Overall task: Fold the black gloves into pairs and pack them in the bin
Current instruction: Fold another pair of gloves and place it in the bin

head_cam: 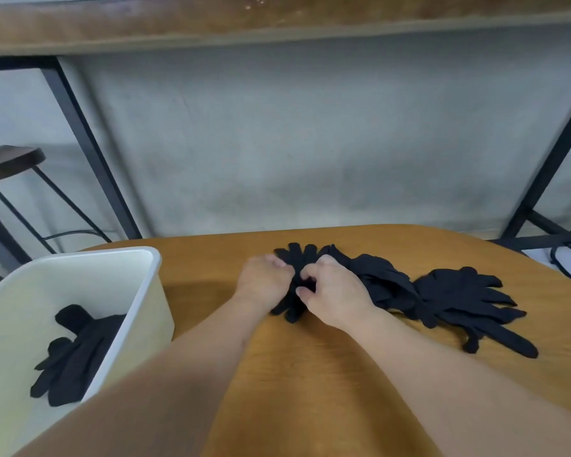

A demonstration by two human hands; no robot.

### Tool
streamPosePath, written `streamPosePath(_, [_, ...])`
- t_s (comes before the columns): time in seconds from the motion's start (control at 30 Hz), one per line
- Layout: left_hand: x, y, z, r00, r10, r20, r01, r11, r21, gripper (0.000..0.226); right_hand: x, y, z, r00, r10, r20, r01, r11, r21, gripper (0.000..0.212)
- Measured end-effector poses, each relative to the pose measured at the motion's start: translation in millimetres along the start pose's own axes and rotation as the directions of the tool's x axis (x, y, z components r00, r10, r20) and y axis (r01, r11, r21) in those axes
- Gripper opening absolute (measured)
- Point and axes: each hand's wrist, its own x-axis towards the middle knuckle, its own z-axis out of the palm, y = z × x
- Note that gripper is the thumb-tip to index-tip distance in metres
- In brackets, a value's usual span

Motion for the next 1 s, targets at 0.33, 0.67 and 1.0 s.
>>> streamPosePath(0.33, [-52,61,-60,0.986,0.134,0.095,-0.066,0.853,-0.518,0.022,-25,-28,-88,0.995,0.002,-0.104,0.037,0.927,0.374,0.016])
streamPosePath(0.67, [-101,55,-94,0.935,0.318,0.159,-0.293,0.942,-0.163,0.013,-78,-54,-159,0.983,-0.028,0.184,-0.024,0.961,0.276,0.024])
streamPosePath(1.0, [-146,20,-90,0.855,0.517,-0.046,-0.515,0.856,0.047,0.019,-123,-63,-134,0.988,-0.120,-0.094,0.144,0.931,0.334,0.022])
